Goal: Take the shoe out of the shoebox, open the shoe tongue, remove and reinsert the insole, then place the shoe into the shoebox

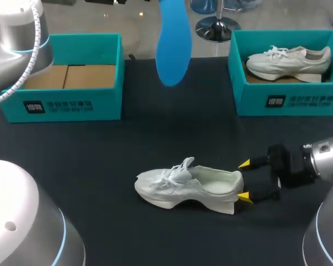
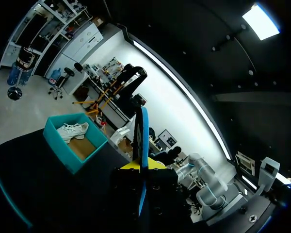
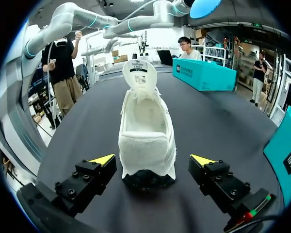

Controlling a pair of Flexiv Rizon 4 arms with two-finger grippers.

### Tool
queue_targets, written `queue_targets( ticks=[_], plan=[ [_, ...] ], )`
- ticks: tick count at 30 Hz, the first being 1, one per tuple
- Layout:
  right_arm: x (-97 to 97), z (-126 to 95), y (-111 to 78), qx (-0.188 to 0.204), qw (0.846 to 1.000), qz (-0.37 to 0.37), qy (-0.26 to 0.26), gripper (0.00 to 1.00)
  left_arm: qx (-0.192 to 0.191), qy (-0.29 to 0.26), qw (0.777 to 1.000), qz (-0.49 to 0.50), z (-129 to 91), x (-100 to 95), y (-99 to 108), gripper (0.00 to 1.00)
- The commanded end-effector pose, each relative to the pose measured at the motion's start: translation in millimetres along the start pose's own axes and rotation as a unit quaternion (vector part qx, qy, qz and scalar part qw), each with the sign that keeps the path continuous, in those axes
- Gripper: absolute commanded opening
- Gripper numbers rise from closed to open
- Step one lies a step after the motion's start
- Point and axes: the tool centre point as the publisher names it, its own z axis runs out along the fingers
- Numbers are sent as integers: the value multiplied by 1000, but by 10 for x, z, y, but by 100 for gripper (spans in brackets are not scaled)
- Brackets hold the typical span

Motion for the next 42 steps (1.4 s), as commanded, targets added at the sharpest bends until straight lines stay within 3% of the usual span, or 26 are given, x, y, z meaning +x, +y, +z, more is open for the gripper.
queue_targets(
  ticks=[1, 7, 18, 35, 42],
  plan=[
    [107, -354, 182, 97, 995, 8, -14, 100, 1, 1, 1000, 0, 0, -4, 8, 0],
    [127, -524, 244, 168, 985, 28, -19, 100, 1, 1, 1000, 0, 0, -4, 8, 0],
    [159, -615, 279, 284, 957, 53, -26, 100, 1, 1, 1000, 0, 0, -4, 8, 0],
    [173, -831, 285, 346, 938, -3, -25, 100, 1, 1, 1000, 0, 0, -4, 8, 0],
    [148, -879, 337, 348, 937, -10, -28, 100, 1, 1, 1000, 0, 0, -4, 8, 0]
  ],
)
